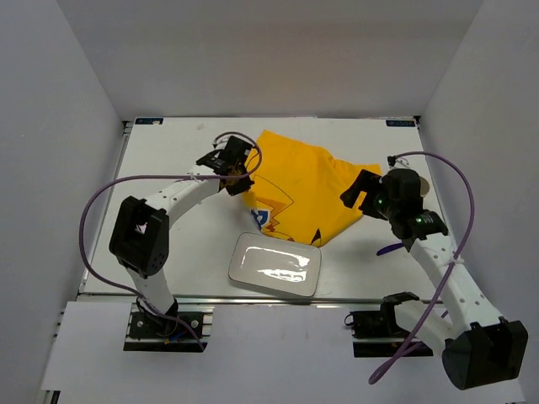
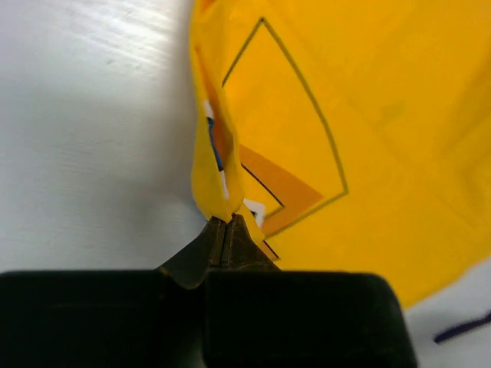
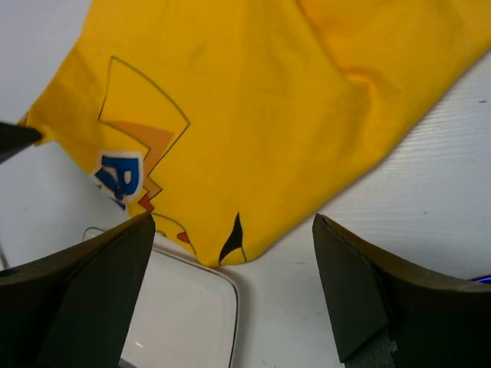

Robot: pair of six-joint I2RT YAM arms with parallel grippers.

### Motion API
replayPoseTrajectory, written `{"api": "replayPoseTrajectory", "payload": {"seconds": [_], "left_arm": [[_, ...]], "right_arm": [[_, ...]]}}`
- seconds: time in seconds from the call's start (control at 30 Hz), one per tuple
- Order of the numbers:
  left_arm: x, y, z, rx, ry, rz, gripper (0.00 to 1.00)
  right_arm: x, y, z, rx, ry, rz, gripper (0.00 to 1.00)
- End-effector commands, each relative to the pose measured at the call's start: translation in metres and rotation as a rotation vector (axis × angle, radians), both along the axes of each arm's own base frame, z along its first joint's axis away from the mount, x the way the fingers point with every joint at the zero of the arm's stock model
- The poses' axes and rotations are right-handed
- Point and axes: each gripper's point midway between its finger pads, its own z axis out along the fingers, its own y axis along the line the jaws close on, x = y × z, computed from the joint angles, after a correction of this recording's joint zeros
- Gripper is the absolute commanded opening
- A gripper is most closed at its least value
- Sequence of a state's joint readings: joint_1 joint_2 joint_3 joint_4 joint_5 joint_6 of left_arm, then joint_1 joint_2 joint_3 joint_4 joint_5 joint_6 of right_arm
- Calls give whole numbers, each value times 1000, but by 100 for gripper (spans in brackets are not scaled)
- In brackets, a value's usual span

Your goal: Set the dinner table for one person

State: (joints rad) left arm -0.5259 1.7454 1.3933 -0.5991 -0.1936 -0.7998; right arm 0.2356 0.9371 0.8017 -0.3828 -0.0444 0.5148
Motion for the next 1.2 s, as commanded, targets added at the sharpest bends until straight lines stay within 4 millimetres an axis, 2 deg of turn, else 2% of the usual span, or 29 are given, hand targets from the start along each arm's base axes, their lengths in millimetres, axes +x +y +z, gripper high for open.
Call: {"api": "replayPoseTrajectory", "payload": {"seconds": [0.0, 0.03, 0.07, 0.13, 0.27, 0.4, 0.43, 0.6, 0.63, 0.73, 0.77, 0.8, 0.97, 1.1, 1.17], "left_arm": [[-12, 37, -28, 96, 85, 148, 0], [-14, 50, -32, 128, 87, 197, 0], [-23, 64, -38, 144, 109, 257, 0], [-33, 89, -39, 201, 104, 349, 0], [-53, 129, -28, 232, 58, 546, 0], [-83, 169, -13, 252, 5, 720, 0], [-85, 178, -8, 248, -22, 757, 0], [-82, 181, 0, 206, -60, 728, 0], [-76, 179, -3, 210, -47, 717, 0], [-66, 165, -12, 216, 4, 635, 0], [-66, 160, -24, 231, 52, 597, 0], [-64, 156, -27, 229, 68, 579, 0], [-53, 142, -47, 227, 130, 486, 0], [-46, 130, -49, 197, 143, 435, 0], [-42, 126, -46, 184, 138, 411, 0]], "right_arm": [[23, -16, 4, -55, -40, -92, 89], [24, -18, 1, -65, -26, -108, 89], [27, -23, -7, -87, -6, -136, 89], [29, -26, -15, -88, 19, -169, 89], [31, -36, -31, -77, 40, -268, 89], [40, -43, -34, -60, 20, -331, 89], [41, -42, -35, -60, 27, -335, 89], [50, -39, -63, -77, 114, -337, 89], [52, -38, -75, -90, 148, -336, 89], [56, -33, -91, -101, 187, -312, 89], [56, -33, -96, -106, 198, -307, 88], [56, -32, -100, -107, 213, -300, 88], [52, -4, -122, -37, 242, -160, 81], [60, 14, -140, 10, 290, -94, 82], [69, 18, -143, 30, 291, -102, 82]]}}
